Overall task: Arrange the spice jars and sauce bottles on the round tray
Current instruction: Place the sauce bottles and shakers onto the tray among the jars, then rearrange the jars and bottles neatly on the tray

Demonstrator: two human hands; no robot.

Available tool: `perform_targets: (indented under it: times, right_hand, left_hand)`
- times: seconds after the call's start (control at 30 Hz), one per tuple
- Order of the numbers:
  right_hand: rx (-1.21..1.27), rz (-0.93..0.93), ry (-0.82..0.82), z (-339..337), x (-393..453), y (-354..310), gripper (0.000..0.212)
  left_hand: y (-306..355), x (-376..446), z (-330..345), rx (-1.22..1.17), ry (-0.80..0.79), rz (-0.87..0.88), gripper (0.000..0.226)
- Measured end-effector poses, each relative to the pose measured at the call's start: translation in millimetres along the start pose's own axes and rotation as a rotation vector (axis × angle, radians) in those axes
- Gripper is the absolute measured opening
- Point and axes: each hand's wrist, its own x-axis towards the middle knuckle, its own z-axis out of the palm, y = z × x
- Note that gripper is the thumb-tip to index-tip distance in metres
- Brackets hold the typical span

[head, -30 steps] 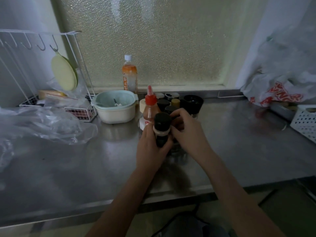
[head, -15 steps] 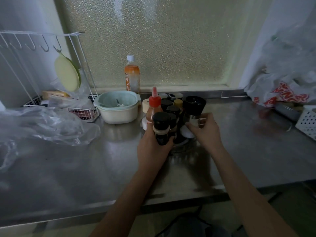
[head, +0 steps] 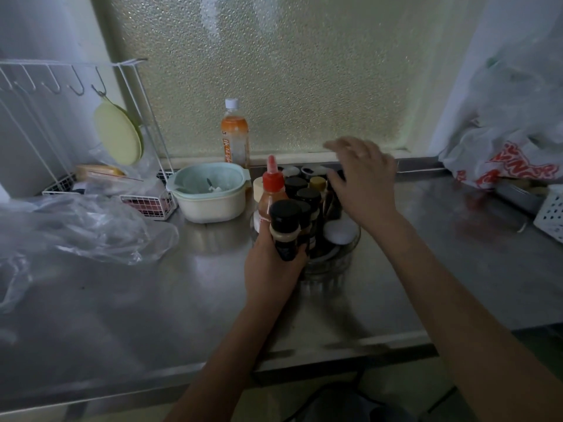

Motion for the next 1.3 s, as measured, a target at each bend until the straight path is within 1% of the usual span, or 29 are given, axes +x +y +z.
perform_targets:
  times: [0.07,0.1,0.13,0.3,0.37,0.43,0.5,0.57,0.67,0.7,0.77,0.83,0.87,0.93,1.0,1.03,1.17,1.3]
  right_hand:
    - [-0.176,-0.120,-0.265,5.9,15.6,-4.1,0.034]
    - [-0.253,-0.159,-0.354,10.4,19.6,-5.7,0.032]
    - [-0.298,-0.179,-0.397,13.6,21.8,-7.3,0.029]
    - [-0.264,-0.155,-0.382,15.6,21.4,-5.7,0.022]
    - [-0.175,-0.102,-0.393,11.2,21.7,-3.3,0.023]
    - [0.035,-0.023,-0.356,3.6,25.0,-1.2,0.026]
    - [0.348,0.018,-0.252,-9.9,29.4,-0.7,0.023]
    - [0.642,0.042,-0.099,-26.5,31.2,-2.2,0.020]
    - [0.849,0.095,0.198,-50.0,23.6,-1.0,0.016]
    - [0.902,0.107,0.261,-56.5,16.8,-0.3,0.015]
    - [0.979,0.148,0.284,-64.5,-2.5,1.7,0.013]
    - [1.024,0.223,0.209,-63.3,-26.3,4.6,0.013]
    - [1.036,0.264,0.152,-60.1,-37.8,4.9,0.014]
    - [0.962,0.306,0.052,-50.5,-56.1,4.7,0.015]
    - [0.880,0.328,-0.030,-42.9,-67.8,0.9,0.008]
    - [0.868,0.332,-0.076,-39.8,-71.9,-2.4,0.009]
    - [0.693,0.304,-0.268,-25.2,-79.0,-20.5,0.034]
    - [0.469,0.352,-0.316,-0.1,-81.5,-29.8,0.054]
  left_hand:
    - [-1.1,1.0,0.1,-0.009,-0.005,-0.020,0.055]
    - [-2.0,1.7,0.3,-0.011,-0.004,-0.031,0.056]
    - [-2.9,2.2,0.4,-0.012,-0.003,-0.038,0.057]
    - [-6.0,3.3,0.4,-0.011,-0.003,-0.024,0.063]
    - [-6.1,3.1,0.3,0.004,-0.005,-0.011,0.063]
    - [-6.6,3.4,1.6,0.009,-0.005,-0.001,0.064]
    - [-8.2,3.6,4.0,0.005,-0.017,0.008,0.061]
    - [-11.0,4.5,6.4,0.006,-0.039,0.006,0.054]
    - [-12.9,4.3,7.5,-0.013,-0.062,0.015,0.054]
    - [-12.7,3.9,7.4,-0.022,-0.065,0.033,0.056]
    - [-12.1,3.1,7.5,-0.019,-0.070,0.091,0.061]
    - [-12.6,2.2,9.0,-0.002,-0.072,0.138,0.056]
    - [-13.3,1.9,9.9,0.018,-0.065,0.157,0.051]
    - [-15.0,1.1,11.7,0.059,-0.036,0.180,0.044]
    - [-16.0,0.0,12.5,0.071,-0.008,0.191,0.042]
    - [-16.7,0.0,12.8,0.079,0.005,0.191,0.043]
    - [-19.3,2.9,13.0,0.115,0.040,0.177,0.037]
    - [-20.8,3.7,13.3,0.103,0.039,0.172,0.041]
